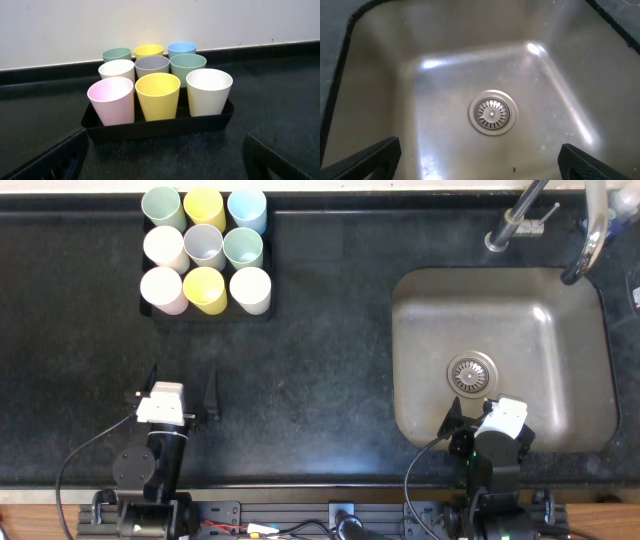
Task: Store Cups
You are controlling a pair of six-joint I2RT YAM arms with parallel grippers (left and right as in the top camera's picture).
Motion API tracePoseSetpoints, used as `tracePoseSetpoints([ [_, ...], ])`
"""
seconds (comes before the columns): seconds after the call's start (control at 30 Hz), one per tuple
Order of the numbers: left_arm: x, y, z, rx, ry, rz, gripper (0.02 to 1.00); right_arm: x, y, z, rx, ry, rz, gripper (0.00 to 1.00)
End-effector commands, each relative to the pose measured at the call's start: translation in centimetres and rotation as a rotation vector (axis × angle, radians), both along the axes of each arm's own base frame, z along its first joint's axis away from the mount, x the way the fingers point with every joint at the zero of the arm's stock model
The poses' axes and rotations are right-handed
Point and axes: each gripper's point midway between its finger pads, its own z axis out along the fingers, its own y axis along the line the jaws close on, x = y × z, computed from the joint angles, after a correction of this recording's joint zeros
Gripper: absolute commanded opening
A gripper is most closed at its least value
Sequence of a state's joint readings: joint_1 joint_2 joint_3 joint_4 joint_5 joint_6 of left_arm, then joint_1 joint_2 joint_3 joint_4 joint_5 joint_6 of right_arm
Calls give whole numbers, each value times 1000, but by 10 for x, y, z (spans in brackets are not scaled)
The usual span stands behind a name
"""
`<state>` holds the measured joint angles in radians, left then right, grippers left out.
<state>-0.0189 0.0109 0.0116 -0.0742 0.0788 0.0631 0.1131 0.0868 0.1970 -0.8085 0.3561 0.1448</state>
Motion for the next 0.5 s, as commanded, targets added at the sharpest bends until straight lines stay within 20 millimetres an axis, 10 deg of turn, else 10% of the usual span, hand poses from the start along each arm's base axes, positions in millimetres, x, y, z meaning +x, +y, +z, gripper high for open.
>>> tracePoseSetpoints([
  [0.03,0,0,0,15,-7,-6,996,2,4,0,12,-12,22,998],
  [0.5,0,0,0,15,-7,-6,996,47,23,120,144,-620,127,996],
])
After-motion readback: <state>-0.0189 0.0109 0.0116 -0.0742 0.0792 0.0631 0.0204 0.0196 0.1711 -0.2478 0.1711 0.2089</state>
